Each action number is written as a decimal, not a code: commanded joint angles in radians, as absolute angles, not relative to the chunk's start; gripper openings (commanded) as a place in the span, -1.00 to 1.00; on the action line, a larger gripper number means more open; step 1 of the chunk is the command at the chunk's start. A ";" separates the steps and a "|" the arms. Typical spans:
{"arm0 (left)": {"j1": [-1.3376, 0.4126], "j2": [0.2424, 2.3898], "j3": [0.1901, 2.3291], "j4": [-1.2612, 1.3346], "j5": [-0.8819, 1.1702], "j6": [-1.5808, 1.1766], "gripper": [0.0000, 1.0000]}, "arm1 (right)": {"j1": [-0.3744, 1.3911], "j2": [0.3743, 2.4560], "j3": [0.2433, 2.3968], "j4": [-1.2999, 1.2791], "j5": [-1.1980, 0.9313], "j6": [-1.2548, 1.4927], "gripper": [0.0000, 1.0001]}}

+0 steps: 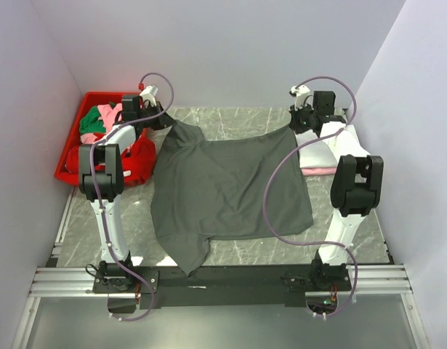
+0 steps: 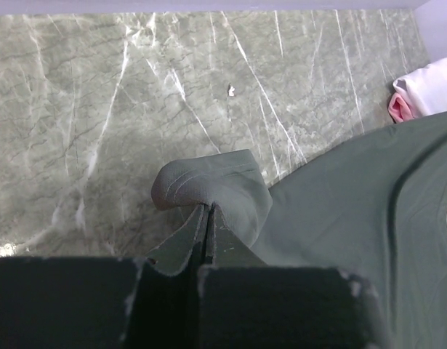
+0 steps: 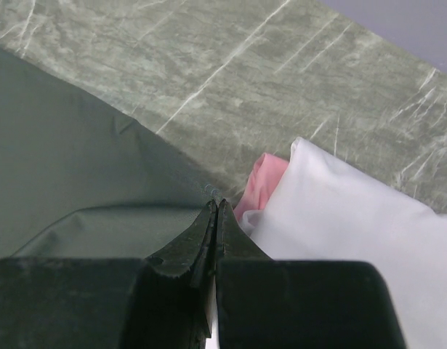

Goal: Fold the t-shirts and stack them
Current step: Flatten the tshirt out, then fold the tshirt

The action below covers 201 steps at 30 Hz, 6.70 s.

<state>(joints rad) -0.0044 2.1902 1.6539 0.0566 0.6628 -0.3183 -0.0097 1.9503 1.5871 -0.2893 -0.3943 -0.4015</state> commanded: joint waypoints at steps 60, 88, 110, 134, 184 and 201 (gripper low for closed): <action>0.025 2.054 1.646 0.031 0.666 -0.209 -0.99 | 0.048 2.105 1.710 -0.272 -0.285 -0.765 -1.00; 0.038 2.114 1.703 0.043 0.683 -0.207 -0.99 | 0.054 2.151 1.718 -0.158 -0.305 -0.756 -1.00; 0.038 1.882 1.431 0.113 0.747 -0.204 -0.99 | 0.023 2.033 1.546 -0.127 -0.431 -0.764 -1.00; 0.038 1.701 1.266 0.077 0.701 -0.186 -0.99 | -0.035 2.017 1.499 -0.072 -0.422 -0.726 -1.00; 0.006 1.612 1.120 -0.035 0.583 -0.135 -0.99 | -0.063 1.887 1.293 -0.106 -0.528 -0.796 -1.00; -0.061 1.549 1.080 -0.109 0.408 -0.114 -0.99 | -0.066 1.875 1.275 -0.117 -0.537 -0.799 -1.00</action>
<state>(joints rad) -0.0544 1.6012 1.0817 -0.1032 0.4423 -0.1333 -0.0559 1.9518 1.2907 -0.1268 -0.5179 -0.7940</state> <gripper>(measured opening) 0.012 0.007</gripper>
